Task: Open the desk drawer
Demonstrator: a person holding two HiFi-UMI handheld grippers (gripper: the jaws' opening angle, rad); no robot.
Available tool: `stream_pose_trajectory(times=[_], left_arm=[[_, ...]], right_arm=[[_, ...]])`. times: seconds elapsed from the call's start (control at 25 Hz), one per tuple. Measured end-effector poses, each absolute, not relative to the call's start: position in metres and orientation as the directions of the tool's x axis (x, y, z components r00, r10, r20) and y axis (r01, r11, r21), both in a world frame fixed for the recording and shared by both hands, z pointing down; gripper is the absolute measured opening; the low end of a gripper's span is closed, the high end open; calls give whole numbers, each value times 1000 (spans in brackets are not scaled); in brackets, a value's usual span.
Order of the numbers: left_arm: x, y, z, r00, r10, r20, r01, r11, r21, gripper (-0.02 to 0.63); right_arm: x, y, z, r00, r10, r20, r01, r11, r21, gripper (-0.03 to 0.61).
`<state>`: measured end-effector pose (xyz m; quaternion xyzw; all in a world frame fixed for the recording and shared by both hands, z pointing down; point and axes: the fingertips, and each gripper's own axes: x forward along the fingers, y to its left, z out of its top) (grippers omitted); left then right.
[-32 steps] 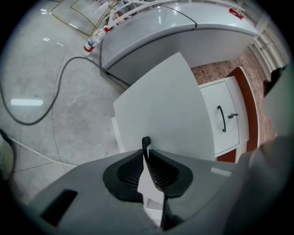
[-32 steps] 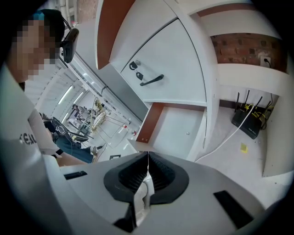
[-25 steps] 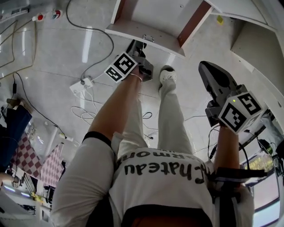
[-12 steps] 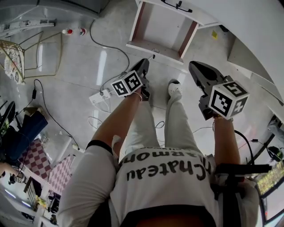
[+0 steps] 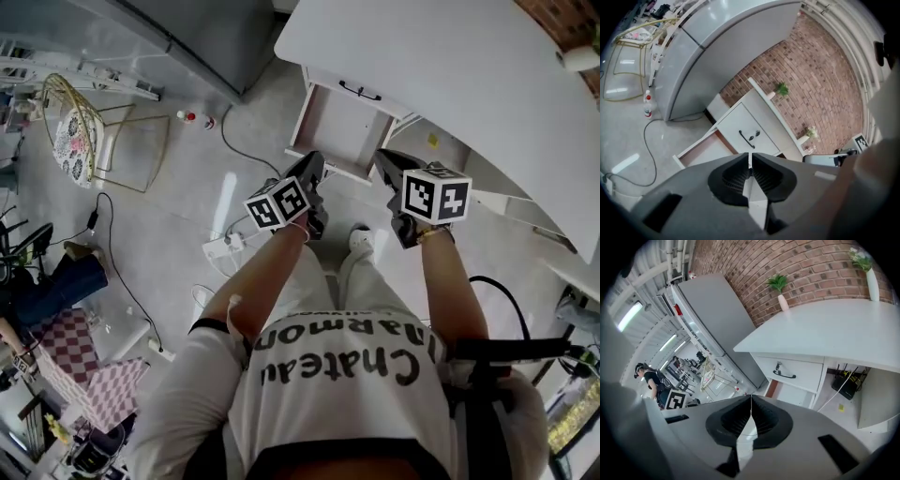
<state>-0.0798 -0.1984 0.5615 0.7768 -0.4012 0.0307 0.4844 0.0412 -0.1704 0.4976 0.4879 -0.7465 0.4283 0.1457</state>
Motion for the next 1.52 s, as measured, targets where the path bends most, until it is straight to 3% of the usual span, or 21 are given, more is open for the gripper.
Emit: stream_pose_trajectory(times=[0.28,0.6,0.88,1.0,1.12,1.52], left_arm=[[-59,-207,432,654,-670,351,-677,-310,667,23],[-54,-205,255,598,-797,84,-670,-440,598,23],[-25,-165,109,720,-689,-88,-659,-718,225,17],[-27,-145,95,696,-705,-135,-675,-707,213,17],[-30,-131,109,683,-726,-87,-703,-685,191,17],[-36,-111,143,604,-796,-39,-775,-598,203,17]], right_arm=[[31,-185,390,-548,-689,474,-798,262,-543,14],[24,-167,242,-635,-703,320,-766,520,-379,14],[66,-142,126,-603,-794,76,-775,561,-291,14],[92,-131,106,-567,-823,10,-781,534,-322,14],[108,-118,105,-551,-834,0,-791,523,-317,14],[159,-97,158,-475,-868,147,-867,433,-247,14]])
